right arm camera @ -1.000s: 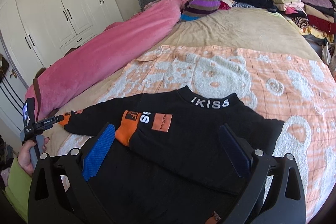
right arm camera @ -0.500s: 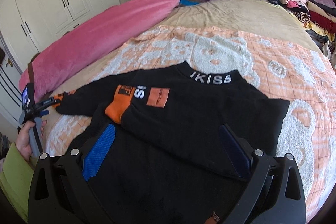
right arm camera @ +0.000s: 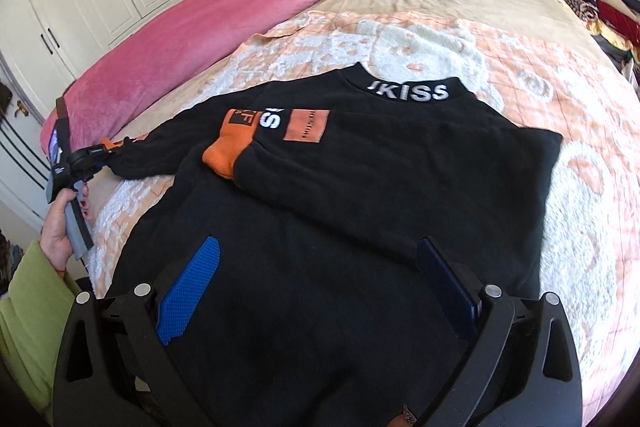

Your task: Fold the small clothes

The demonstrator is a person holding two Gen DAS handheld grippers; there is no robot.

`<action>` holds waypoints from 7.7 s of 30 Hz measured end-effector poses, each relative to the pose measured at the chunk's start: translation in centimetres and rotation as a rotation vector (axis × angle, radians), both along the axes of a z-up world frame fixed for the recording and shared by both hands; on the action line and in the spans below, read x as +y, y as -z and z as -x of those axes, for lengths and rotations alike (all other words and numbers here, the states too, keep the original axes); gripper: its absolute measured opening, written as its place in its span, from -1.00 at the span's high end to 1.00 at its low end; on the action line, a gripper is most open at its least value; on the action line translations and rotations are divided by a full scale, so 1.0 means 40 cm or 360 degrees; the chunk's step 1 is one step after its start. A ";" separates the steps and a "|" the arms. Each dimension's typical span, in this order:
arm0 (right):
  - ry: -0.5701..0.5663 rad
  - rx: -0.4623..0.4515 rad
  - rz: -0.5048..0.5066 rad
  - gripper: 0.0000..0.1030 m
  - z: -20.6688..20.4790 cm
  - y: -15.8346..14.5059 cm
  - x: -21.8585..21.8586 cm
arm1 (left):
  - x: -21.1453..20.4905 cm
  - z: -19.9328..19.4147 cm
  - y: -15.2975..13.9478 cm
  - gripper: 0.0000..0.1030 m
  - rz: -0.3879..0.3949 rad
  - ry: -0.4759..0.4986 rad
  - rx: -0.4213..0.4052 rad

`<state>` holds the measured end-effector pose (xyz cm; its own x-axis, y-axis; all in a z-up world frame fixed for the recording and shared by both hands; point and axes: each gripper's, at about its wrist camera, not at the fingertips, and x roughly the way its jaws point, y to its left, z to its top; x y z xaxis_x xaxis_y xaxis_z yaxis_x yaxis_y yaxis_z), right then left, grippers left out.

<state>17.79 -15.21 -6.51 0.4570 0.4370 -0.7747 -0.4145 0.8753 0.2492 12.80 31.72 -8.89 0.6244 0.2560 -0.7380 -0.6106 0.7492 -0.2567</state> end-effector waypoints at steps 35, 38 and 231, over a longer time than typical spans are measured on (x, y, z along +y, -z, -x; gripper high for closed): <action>0.0486 -0.0070 -0.0397 -0.91 -0.074 -0.019 -0.362 | -0.822 -0.133 -0.174 0.85 0.0027 0.1144 -0.0136; 0.0509 -0.0068 -0.0416 -0.91 -0.074 -0.019 -0.375 | -0.857 -0.145 -0.142 0.85 0.0039 0.1192 -0.0079; 0.0125 0.0114 0.0083 -0.14 -0.195 0.152 -0.155 | -0.857 -0.251 0.076 -0.18 -0.0311 0.1284 0.0357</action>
<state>25.58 -21.41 -12.60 0.4311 0.3603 -0.8273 -0.3270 0.9169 0.2290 22.84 -2.57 -11.94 0.5147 -0.0681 -0.8547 0.1073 0.9941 -0.0147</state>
